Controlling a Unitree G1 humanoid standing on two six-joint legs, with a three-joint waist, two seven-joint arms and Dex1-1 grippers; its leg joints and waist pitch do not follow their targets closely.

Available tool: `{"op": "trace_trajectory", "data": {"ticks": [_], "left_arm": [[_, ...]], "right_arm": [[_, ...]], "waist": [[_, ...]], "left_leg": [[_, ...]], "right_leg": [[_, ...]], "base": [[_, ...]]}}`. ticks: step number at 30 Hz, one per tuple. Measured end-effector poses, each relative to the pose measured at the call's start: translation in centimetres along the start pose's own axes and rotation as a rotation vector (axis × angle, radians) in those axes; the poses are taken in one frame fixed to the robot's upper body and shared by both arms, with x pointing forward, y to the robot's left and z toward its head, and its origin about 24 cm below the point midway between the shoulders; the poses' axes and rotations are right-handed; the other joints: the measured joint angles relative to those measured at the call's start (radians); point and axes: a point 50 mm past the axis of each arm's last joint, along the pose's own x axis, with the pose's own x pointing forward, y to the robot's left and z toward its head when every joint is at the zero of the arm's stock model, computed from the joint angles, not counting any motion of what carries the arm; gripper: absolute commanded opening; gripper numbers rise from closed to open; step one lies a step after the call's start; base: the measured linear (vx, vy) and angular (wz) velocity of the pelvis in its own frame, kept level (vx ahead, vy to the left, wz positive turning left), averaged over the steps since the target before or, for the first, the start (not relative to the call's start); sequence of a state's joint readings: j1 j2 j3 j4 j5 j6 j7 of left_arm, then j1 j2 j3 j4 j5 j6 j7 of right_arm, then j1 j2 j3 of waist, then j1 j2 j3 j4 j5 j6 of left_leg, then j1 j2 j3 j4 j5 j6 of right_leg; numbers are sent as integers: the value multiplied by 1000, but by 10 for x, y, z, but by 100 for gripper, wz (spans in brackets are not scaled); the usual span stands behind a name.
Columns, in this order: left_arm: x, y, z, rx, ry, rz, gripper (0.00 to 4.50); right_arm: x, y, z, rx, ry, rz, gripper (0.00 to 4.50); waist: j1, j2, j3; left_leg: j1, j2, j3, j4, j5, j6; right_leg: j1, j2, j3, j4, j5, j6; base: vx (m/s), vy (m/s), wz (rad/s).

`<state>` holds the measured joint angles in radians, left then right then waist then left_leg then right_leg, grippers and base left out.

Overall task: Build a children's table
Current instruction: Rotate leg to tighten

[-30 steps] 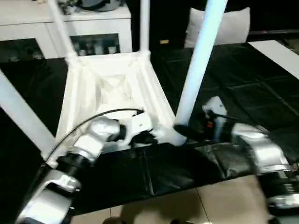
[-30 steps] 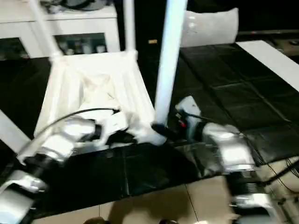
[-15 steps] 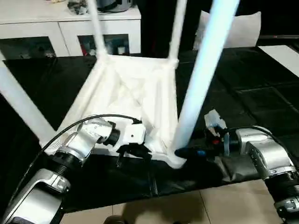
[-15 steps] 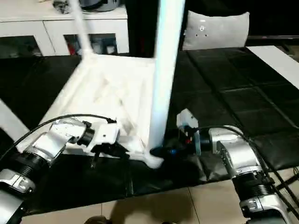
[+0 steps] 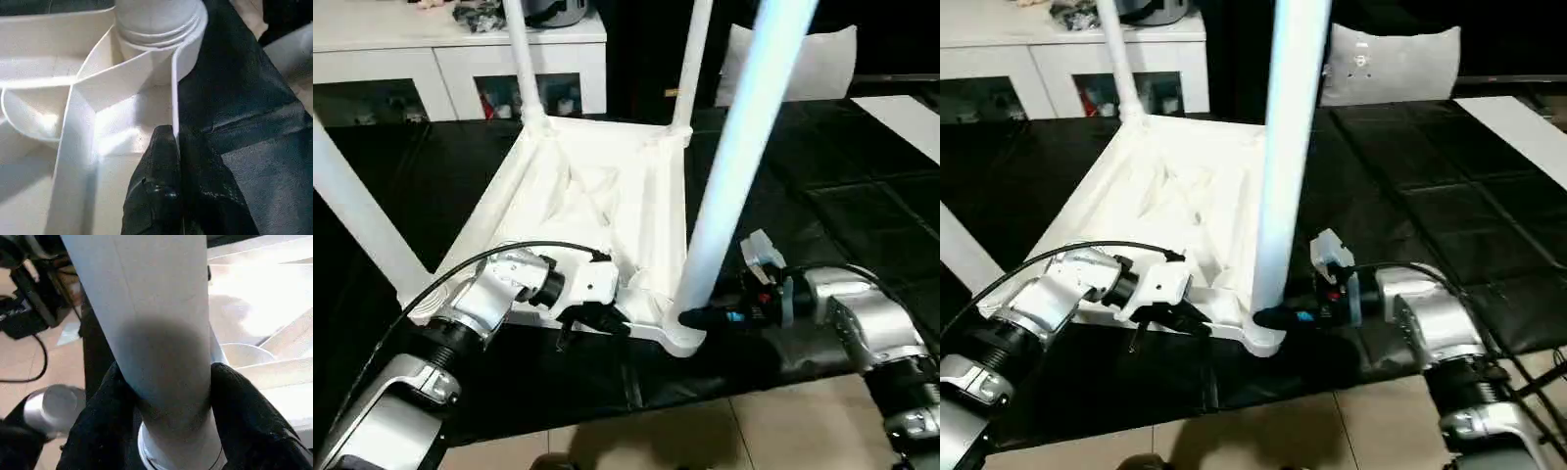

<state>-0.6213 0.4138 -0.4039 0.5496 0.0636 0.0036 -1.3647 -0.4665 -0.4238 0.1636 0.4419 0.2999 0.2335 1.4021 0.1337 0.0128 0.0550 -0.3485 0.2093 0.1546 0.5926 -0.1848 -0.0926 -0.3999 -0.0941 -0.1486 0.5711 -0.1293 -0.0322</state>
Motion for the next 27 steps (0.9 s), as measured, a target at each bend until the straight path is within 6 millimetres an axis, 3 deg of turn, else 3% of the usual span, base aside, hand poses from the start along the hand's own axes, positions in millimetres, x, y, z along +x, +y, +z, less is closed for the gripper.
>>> {"op": "trace_trajectory", "data": {"ticks": [4, 6, 8, 9, 10, 11, 12, 13, 14, 15, 16, 17, 18, 19, 20, 21, 22, 23, 24, 25, 26, 27], "left_arm": [[-7, 8, -7, -121, 20, 140, 0], [-4, 12, -7, -167, 15, 205, 0], [4, 14, -4, -205, 2, 253, 0], [8, 15, -2, -223, -5, 272, 0], [11, 16, -1, -238, -6, 289, 0], [13, 17, -2, -256, 2, 312, 0], [16, 18, -2, -270, 7, 331, 0], [16, 19, -2, -281, 9, 351, 0], [13, 23, -1, -303, 1, 401, 0], [14, 27, 2, -317, 4, 444, 0], [15, 32, 7, -317, 8, 471, 0], [21, 34, 12, -326, -5, 496, 0], [27, 34, 14, -335, -13, 504, 0], [32, 33, 15, -341, -17, 508, 0], [37, 33, 20, -336, -39, 495, 0], [38, 32, 21, -334, -41, 489, 0], [38, 32, 23, -329, -48, 487, 0], [38, 33, 26, -316, -52, 485, 0], [38, 33, 27, -304, -55, 482, 0], [38, 33, 27, -295, -53, 478, 0], [38, 33, 28, -276, -58, 467, 0], [37, 33, 29, -257, -63, 464, 0]], "right_arm": [[19, -16, 3, 41, -38, -174, 195], [24, -25, 6, 54, -49, -282, 195], [23, -30, 6, 74, -56, -386, 194], [23, -32, 6, 87, -62, -429, 193], [24, -33, 5, 101, -68, -464, 193], [28, -34, 4, 121, -75, -506, 192], [31, -35, 3, 134, -77, -539, 192], [35, -37, 7, 135, -83, -572, 192], [46, -42, 14, 151, -114, -644, 192], [53, -46, 18, 165, -137, -722, 192], [55, -50, 23, 167, -145, -777, 192], [56, -52, 25, 170, -153, -819, 247], [55, -52, 22, 177, -156, -843, 247], [53, -52, 18, 185, -165, -861, 261], [53, -53, 15, 204, -162, -881, 261], [53, -52, 14, 213, -178, -886, 261], [50, -51, 13, 207, -197, -884, 294], [45, -50, 13, 195, -209, -882, 304], [43, -48, 12, 186, -212, -871, 304], [41, -46, 9, 181, -214, -859, 306], [38, -46, 9, 173, -214, -850, 320], [35, -46, 11, 155, -218, -843, 338]], "waist": [[-50, 0, 0], [-83, 3, 1], [-111, 13, 6], [-113, 15, 8], [-113, 9, 10], [-113, -11, 13], [-114, -23, 16], [-110, -19, 18], [-126, 23, 12], [-141, 30, 16], [-132, 34, 17], [-136, 16, 18], [-134, 2, 18], [-139, -1, 21], [-138, 6, 23], [-139, 35, 19], [-135, 51, 19], [-132, 42, 20], [-130, 13, 20], [-123, 5, 20], [-103, 4, 18], [-90, 5, 16]], "left_leg": [[1, -1, -2, 4, 1, -1], [-1, 4, -12, 11, 0, -1], [-2, 24, -23, 9, 0, -1], [1, 27, -23, 10, 0, -1], [10, 24, -15, 12, 0, -2], [33, 7, -8, 14, -4, -8], [44, -2, -3, 29, -19, -15], [47, -1, 0, 73, -61, -4], [40, -1, -21, 99, -97, 0], [25, 15, -37, 92, -99, 0], [17, 27, -43, 81, -96, -6], [22, 19, -36, 82, -90, -14], [39, 3, -32, 83, -91, -15], [60, -12, -24, 84, -95, -16], [59, -9, -20, 90, -108, -3], [47, 5, -27, 83, -117, 12], [34, 26, -40, 69, -117, 11], [34, 27, -39, 68, -101, -16], [45, 13, -23, 70, -97, -27], [48, -9, -26, 70, -98, -28], [49, -17, -27, 54, -95, -24], [40, -24, -35, 44, -88, -13]], "right_leg": [[0, 0, -7, -2, 0, 0], [5, 0, -29, -17, 0, 0], [26, 1, -57, -44, 0, 0], [27, 2, -53, -24, -14, 0], [17, 2, -30, 11, -37, -2], [12, 2, 2, 38, -47, -2], [4, 5, -2, 41, -45, 1], [-4, 1, -17, 41, -45, 0], [12, -11, -84, 17, -45, 1], [21, -16, -134, -17, -45, 4], [11, -10, -132, 2, -62, 19], [-5, -5, -78, 40, -72, 21], [-3, -3, -50, 48, -57, -1], [-4, 0, -44, 41, -46, -10], [-5, -4, -66, 28, -45, -9], [10, -10, -111, -4, -44, -8], [21, -16, -136, -7, -50, 10], [11, -15, -71, 45, -69, 35], [1, -18, -34, 67, -48, 7], [-2, -16, -19, 81, -55, -4], [-9, -15, -10, 79, -58, -6], [-18, -13, -8, 74, -58, -6]], "base": [[-13, -3, -1], [0, 0, 0], [-27, 1, -5], [-52, -14, -7], [-52, -14, -7], [0, 0, 0], [1, -51, -12], [1, -51, -12], [50, 67, -46], [99, 100, -44], [99, 100, -44], [24, -7, -22], [0, 0, 0], [0, 0, 0], [0, 0, 0], [143, 48, -29], [143, 48, -29], [215, 70, -9], [93, 2, 10], [93, 2, 10], [67, -23, 1], [75, -44, -2]]}}
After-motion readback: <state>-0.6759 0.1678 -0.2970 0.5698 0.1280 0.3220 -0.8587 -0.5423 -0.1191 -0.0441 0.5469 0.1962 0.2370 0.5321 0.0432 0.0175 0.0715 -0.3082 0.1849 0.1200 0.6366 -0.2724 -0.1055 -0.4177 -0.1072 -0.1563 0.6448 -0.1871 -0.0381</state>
